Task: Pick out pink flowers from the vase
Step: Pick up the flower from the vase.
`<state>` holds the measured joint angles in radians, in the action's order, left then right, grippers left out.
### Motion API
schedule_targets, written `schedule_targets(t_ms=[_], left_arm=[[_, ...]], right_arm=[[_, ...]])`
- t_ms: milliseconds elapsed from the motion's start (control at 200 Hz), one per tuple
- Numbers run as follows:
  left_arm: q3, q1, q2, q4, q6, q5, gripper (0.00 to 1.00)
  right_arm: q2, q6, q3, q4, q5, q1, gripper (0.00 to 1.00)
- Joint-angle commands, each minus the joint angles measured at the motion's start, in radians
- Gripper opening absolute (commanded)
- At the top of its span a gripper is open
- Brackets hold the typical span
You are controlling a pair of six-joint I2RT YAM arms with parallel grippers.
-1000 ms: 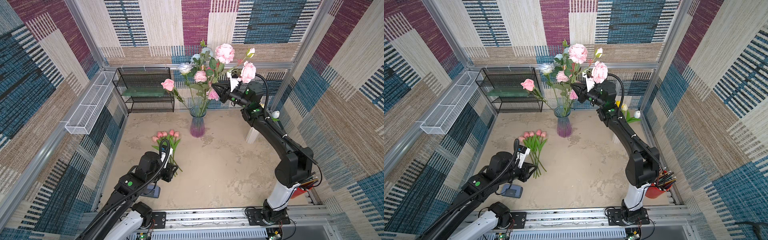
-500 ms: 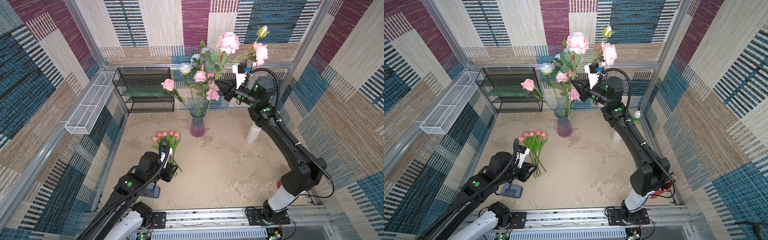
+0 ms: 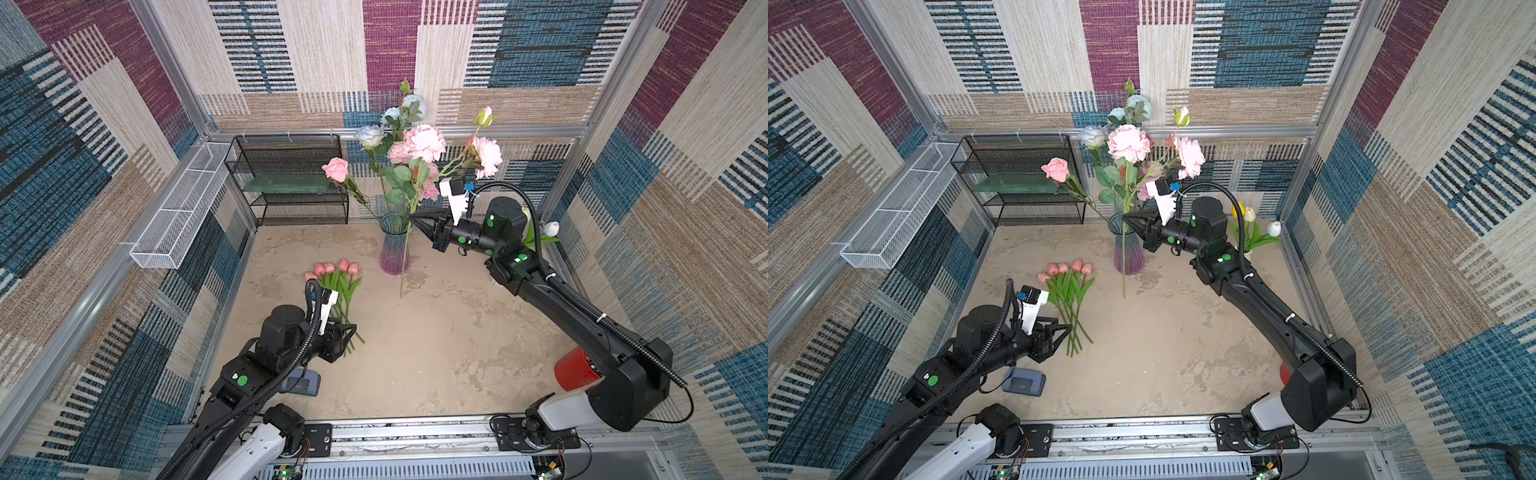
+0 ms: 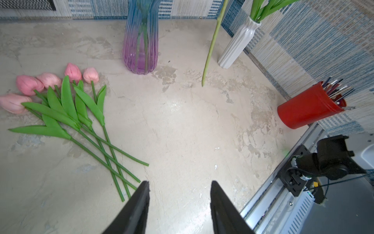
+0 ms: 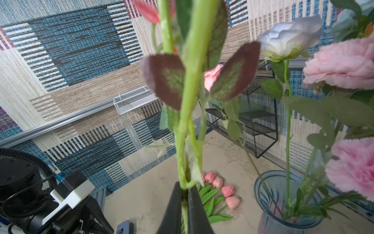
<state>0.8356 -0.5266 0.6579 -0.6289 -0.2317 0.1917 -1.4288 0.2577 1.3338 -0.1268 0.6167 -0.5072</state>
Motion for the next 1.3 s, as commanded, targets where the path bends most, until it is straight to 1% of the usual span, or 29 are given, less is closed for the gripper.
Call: schedule_targets(t_ms=[0, 180, 265, 366, 541, 826, 871, 987, 1032, 1092, 1142, 1297], left_arm=[[0.07, -0.001, 0.06, 0.093, 0.034, 0.059, 0.52], [0.172, -0.017, 0.2, 0.234, 0.055, 0.193, 0.54], [0.218, -0.034, 0.261, 0.273, 0.072, 0.23, 0.53], [0.269, -0.042, 0.322, 0.292, 0.072, 0.236, 0.53], [0.303, -0.052, 0.376, 0.347, 0.07, 0.273, 0.52], [0.324, -0.064, 0.441, 0.33, 0.111, 0.238, 0.48], [0.324, -0.067, 0.445, 0.327, 0.119, 0.227, 0.45], [0.322, -0.072, 0.445, 0.327, 0.127, 0.212, 0.31], [0.32, -0.075, 0.442, 0.33, 0.127, 0.21, 0.22], [0.315, -0.076, 0.437, 0.332, 0.128, 0.207, 0.08], [0.312, -0.079, 0.433, 0.333, 0.128, 0.204, 0.0], [0.288, -0.082, 0.414, 0.341, 0.115, 0.185, 0.0]], right_arm=[[0.039, 0.038, -0.061, -0.086, -0.042, -0.032, 0.0], [0.084, 0.067, -0.136, -0.126, -0.079, -0.091, 0.0], [0.097, 0.084, -0.161, -0.143, -0.087, -0.11, 0.0], [0.11, 0.095, -0.183, -0.156, -0.097, -0.128, 0.0], [0.123, 0.118, -0.22, -0.182, -0.095, -0.149, 0.0], [0.134, 0.156, -0.247, -0.222, -0.085, -0.176, 0.01], [0.136, 0.155, -0.25, -0.224, -0.086, -0.184, 0.01], [0.14, 0.158, -0.258, -0.226, -0.092, -0.2, 0.0], [0.143, 0.16, -0.264, -0.229, -0.095, -0.204, 0.0], [0.145, 0.161, -0.268, -0.23, -0.098, -0.206, 0.0], [0.148, 0.165, -0.272, -0.234, -0.101, -0.208, 0.0], [0.158, 0.168, -0.284, -0.233, -0.104, -0.212, 0.01]])
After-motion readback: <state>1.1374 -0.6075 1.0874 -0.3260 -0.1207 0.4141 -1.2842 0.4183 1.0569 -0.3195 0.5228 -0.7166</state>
